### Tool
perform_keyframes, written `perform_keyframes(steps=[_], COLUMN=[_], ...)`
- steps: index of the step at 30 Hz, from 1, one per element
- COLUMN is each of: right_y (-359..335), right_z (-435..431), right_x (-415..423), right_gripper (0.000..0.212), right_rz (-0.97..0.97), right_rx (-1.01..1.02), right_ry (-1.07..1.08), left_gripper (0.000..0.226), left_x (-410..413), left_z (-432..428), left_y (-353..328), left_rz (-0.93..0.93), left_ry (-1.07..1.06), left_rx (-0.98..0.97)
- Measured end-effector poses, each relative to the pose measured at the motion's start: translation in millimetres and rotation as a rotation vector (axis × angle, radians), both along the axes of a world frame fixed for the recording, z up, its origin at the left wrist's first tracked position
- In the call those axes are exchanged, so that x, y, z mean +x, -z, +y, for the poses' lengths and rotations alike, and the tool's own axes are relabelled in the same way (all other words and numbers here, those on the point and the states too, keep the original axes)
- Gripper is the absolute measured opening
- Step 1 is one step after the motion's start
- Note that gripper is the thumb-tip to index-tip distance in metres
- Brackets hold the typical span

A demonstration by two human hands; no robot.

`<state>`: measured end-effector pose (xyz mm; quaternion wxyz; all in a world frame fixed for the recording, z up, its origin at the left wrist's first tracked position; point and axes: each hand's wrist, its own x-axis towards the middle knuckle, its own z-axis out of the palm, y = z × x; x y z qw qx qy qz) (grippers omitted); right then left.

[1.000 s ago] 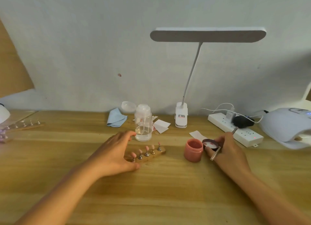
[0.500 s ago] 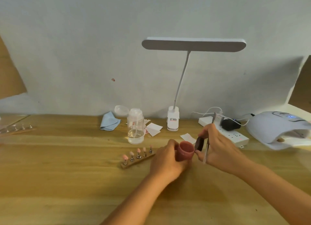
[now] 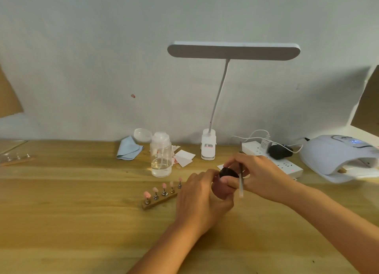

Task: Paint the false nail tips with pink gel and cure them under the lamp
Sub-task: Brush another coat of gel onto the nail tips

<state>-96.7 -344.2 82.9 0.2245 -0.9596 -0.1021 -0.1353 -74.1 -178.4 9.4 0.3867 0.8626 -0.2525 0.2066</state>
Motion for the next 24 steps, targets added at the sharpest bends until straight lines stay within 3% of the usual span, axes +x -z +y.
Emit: perform_keyframes(steps=[3,6,8,11,14,17,20,22,24], right_y=[0.6,5.2,0.2,-15.2,-18.8,-11.0,-2.8,-8.6,-19.2], right_z=[0.4,5.6,4.3,-6.2,-14.3,-8.7,1.6,1.1,-7.9], right_x=[1.5,3.6,3.6,2.5,2.7,1.6,2.7,4.2,5.3], right_gripper=[0.045,0.072,0.079,0.062,0.045,0.064,0.086,0.09,0.082], right_rz=[-0.036,-0.135,-0.105,0.128,0.189,0.107,0.051,0.076,0.143], right_rx=[-0.074,-0.305,-0.313,-0.109,-0.116,-0.147,-0.307,-0.327,-0.197], right_ry=[0.103,0.214,0.234,0.089,0.021,0.126,0.228,0.238,0.168], left_gripper=[0.045,0.044,0.047,0.049,0.049,0.048,0.05,0.055,0.056], left_x=[-1.1,-2.4,-1.8,3.5,5.4,2.3,1.3,2.4,2.9], left_z=[-0.4,-1.2,-1.0,2.7,2.7,1.9,2.1,2.7,2.4], left_y=[-0.3,-0.3,0.1,0.8,2.9,2.7,1.3,1.7,1.6], left_rz=[-0.066,-0.107,-0.1,-0.014,-0.004,-0.067,-0.116,-0.091,-0.048], left_ry=[-0.023,-0.028,-0.028,-0.007,0.033,0.034,0.027,0.037,0.053], left_rx=[0.002,0.029,0.029,-0.024,-0.026,0.015,0.079,0.069,0.017])
